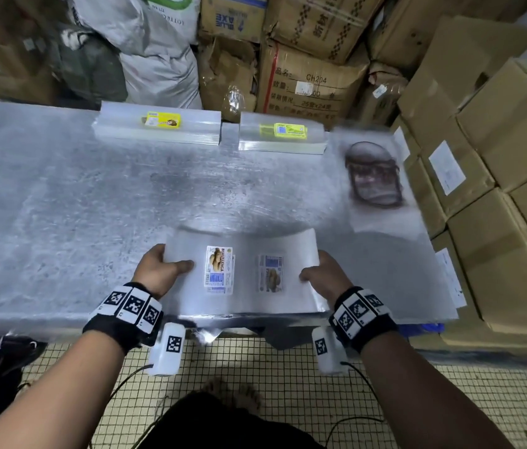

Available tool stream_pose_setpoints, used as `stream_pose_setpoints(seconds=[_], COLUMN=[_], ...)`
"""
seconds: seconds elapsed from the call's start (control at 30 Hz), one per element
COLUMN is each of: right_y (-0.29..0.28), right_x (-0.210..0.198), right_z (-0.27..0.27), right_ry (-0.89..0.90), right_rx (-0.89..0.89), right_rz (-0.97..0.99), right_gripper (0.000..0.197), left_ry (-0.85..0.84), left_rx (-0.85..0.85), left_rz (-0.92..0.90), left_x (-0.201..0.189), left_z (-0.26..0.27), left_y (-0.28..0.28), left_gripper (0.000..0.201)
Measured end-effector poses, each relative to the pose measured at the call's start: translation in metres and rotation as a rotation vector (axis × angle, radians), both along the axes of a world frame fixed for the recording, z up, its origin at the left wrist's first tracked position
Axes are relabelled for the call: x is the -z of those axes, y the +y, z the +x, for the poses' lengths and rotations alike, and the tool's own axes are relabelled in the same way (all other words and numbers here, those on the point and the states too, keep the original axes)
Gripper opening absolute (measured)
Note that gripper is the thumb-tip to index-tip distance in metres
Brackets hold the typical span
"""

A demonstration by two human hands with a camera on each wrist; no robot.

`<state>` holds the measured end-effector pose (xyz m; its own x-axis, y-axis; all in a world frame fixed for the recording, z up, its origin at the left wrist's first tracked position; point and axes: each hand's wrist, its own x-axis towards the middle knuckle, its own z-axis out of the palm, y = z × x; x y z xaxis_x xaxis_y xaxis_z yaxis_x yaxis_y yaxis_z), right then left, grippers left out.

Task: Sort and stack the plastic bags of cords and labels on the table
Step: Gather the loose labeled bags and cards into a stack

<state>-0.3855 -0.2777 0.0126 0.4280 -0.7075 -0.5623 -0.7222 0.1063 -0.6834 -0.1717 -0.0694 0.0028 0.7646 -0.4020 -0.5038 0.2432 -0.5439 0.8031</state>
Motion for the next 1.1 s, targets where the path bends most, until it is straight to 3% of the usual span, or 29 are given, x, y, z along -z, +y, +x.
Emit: stream_pose_setpoints(seconds=[0.63,0.87,1.1], right_y=[-0.053,-0.057,-0.059], right_x=[-0.001,0.003,0.011], right_z=[-0.054,-0.06,-0.063], right_ry=[0.041,-0.017,-0.026], right_rx=[0.137,0.06,0.008], right_rz=[-0.045,-0.058,-0.08], right_gripper=[0.044,0.04,0.043], left_ry=[-0.1,-0.149,-0.163], left_rx=[0.183,0.104,0.053], left_rz=[0.009,0.106,0.139], left_x=[0.005,0.008,0.011], left_z=[-0.047,-0.058,-0.062], left_y=[-0.062,-0.062,-0.06], left_gripper=[0.031,0.049,0.045])
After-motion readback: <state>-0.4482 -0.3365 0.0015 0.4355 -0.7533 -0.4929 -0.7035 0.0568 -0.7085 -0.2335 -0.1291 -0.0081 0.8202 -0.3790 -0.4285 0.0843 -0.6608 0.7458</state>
